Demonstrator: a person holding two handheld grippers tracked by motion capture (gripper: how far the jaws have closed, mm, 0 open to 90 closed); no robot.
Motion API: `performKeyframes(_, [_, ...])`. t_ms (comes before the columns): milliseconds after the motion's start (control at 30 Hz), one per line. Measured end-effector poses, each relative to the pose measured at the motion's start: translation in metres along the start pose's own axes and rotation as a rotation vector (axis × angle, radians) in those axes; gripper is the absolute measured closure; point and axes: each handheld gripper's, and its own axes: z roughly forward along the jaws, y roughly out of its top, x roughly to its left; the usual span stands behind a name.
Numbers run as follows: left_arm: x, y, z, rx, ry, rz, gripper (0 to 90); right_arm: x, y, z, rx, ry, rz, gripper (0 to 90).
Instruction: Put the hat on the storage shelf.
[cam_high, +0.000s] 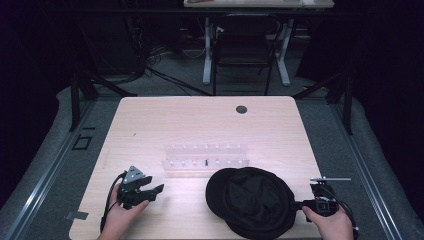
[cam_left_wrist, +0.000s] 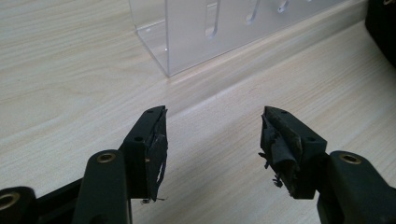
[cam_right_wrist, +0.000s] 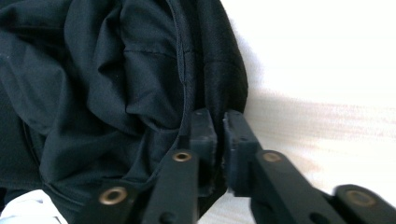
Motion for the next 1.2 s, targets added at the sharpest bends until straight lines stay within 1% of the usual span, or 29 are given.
performKeyframes(67, [0.000, 0.000, 0.000, -0.001, 0.000, 0.000, 41.3, -0.001, 0.007, 0.001, 0.010, -0.008, -0.008, 87.0])
performKeyframes(133, [0.000, 0.000, 0.000, -0.002, 0.001, 0.001, 41.3, 0.000, 0.009, 0.001, 0.006, -0.013, -0.007, 87.2])
performKeyframes(233, [0.000, 0.000, 0.000, 0.000, -0.002, 0.000, 41.3, -0.003, 0.019, 0.000, 0.000, -0.029, -0.011, 87.3])
performKeyframes(400, [0.000, 0.000, 0.000, 0.001, -0.003, 0.003, 41.3, -0.007, 0.028, 0.001, 0.010, -0.034, -0.011, 87.2])
performKeyframes(433, [0.000, 0.000, 0.001, 0.002, -0.004, 0.005, 41.3, -0.008, 0.031, 0.001, 0.010, -0.039, -0.001, 87.0])
performKeyframes(500, [0.000, 0.000, 0.001, 0.001, -0.003, 0.004, 41.3, -0.008, 0.032, 0.002, 0.009, -0.041, 0.004, 86.8])
performKeyframes(533, [0.000, 0.000, 0.001, 0.001, -0.003, 0.004, 41.3, -0.009, 0.034, 0.001, 0.024, -0.042, -0.007, 86.3])
performKeyframes(567, [0.000, 0.000, 0.001, 0.002, -0.003, 0.005, 41.3, -0.009, 0.034, 0.002, 0.024, -0.041, -0.004, 85.9])
performKeyframes(600, [0.000, 0.000, 0.001, 0.001, -0.002, 0.005, 41.3, -0.009, 0.036, 0.002, 0.042, -0.046, -0.010, 84.1])
performKeyframes(700, [0.000, 0.000, 0.001, 0.003, -0.003, 0.005, 41.3, -0.009, 0.036, 0.004, 0.048, -0.038, 0.001, 82.4])
performKeyframes(733, [0.000, 0.001, 0.001, 0.004, -0.002, 0.007, 41.3, -0.010, 0.037, 0.004, 0.063, -0.035, -0.002, 81.8])
performKeyframes(800, [0.000, 0.001, 0.001, 0.004, -0.002, 0.008, 41.3, -0.011, 0.037, 0.004, 0.081, -0.043, -0.003, 80.8])
performKeyframes(833, [0.000, 0.000, 0.001, 0.004, -0.001, 0.007, 41.3, -0.011, 0.038, 0.003, 0.104, -0.065, -0.013, 80.3])
performKeyframes(867, [0.000, 0.000, 0.001, 0.003, -0.002, 0.005, 41.3, -0.011, 0.037, 0.006, 0.090, -0.033, 0.007, 79.7])
performKeyframes(900, [0.000, 0.001, 0.001, 0.003, -0.003, 0.007, 41.3, -0.012, 0.037, 0.007, 0.094, -0.031, 0.015, 79.3])
performKeyframes(933, [0.000, 0.001, 0.001, 0.003, -0.003, 0.007, 41.3, -0.013, 0.038, 0.006, 0.124, -0.040, 0.002, 79.2])
performKeyframes(967, [0.000, 0.001, 0.001, 0.003, -0.003, 0.007, 41.3, -0.013, 0.038, 0.009, 0.120, -0.039, 0.016, 79.0])
performKeyframes(1000, [0.000, 0.001, 0.001, 0.003, -0.003, 0.007, 41.3, -0.013, 0.038, 0.009, 0.120, -0.039, 0.016, 79.0])
performKeyframes(1033, [0.000, 0.001, 0.001, 0.003, -0.003, 0.007, 41.3, -0.014, 0.040, 0.008, 0.160, -0.043, 0.004, 78.9])
performKeyframes(1067, [0.000, 0.001, 0.001, 0.003, -0.003, 0.007, 41.3, -0.014, 0.040, 0.008, 0.160, -0.043, 0.004, 78.9])
performKeyframes(1100, [0.000, 0.001, 0.001, 0.003, -0.003, 0.008, 41.3, -0.014, 0.039, 0.010, 0.141, -0.041, 0.023, 78.8])
performKeyframes(1133, [0.000, 0.001, 0.001, 0.002, -0.003, 0.007, 41.3, -0.013, 0.039, 0.012, 0.144, -0.038, 0.036, 78.7])
performKeyframes(1200, [0.000, 0.001, 0.001, 0.003, -0.003, 0.008, 41.3, -0.014, 0.040, 0.012, 0.169, -0.042, 0.031, 78.7])
